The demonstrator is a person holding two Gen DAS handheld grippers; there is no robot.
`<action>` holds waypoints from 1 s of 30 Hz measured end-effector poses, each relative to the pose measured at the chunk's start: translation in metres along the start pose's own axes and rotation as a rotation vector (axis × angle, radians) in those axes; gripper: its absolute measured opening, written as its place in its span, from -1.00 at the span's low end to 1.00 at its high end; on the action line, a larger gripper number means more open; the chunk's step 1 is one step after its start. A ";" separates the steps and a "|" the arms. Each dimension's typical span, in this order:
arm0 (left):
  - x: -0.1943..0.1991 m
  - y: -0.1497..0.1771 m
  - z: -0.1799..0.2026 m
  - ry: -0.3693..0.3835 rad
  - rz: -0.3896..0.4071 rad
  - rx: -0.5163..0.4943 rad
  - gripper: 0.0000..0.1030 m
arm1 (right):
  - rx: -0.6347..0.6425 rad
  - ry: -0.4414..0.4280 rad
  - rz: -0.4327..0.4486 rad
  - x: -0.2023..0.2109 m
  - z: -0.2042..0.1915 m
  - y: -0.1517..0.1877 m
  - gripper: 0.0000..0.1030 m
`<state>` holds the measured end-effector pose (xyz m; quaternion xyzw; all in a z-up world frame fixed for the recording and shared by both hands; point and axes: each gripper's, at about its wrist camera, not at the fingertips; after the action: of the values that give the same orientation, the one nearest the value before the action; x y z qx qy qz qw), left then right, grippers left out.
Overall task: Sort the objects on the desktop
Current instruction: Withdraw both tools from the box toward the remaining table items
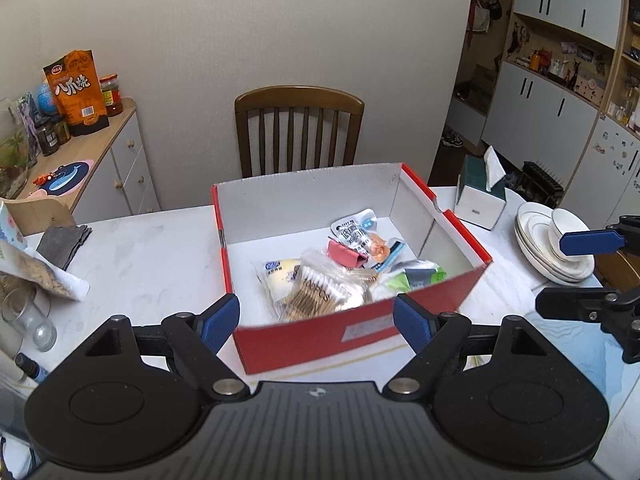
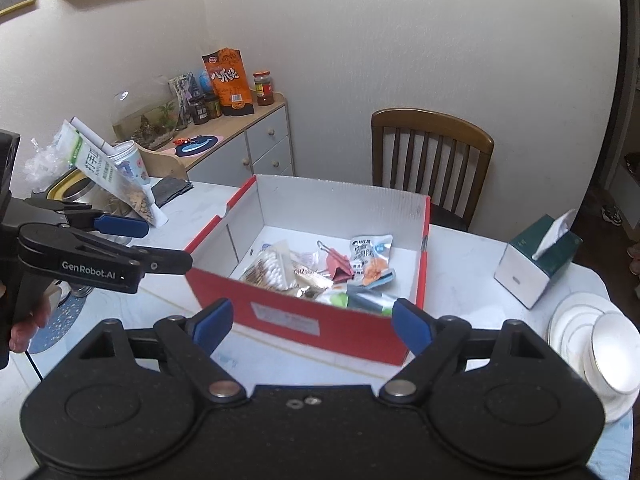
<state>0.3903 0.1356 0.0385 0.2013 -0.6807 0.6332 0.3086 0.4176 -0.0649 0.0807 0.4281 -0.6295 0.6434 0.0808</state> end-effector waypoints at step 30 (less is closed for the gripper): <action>0.034 0.151 0.076 0.184 -0.167 -0.104 0.98 | -0.126 0.118 -0.139 0.048 -0.009 0.149 0.70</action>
<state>0.2523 0.0823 -0.0507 0.1821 -0.6623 0.5848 0.4315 0.2884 -0.1072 0.0033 0.4260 -0.6318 0.6193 0.1890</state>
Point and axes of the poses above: each gripper's, at about its wrist camera, not at the fingertips, and x roughly against the way its jaws point, z to its right, y to its underside, and after that the axes turned 5 degrees about -x, right-handed
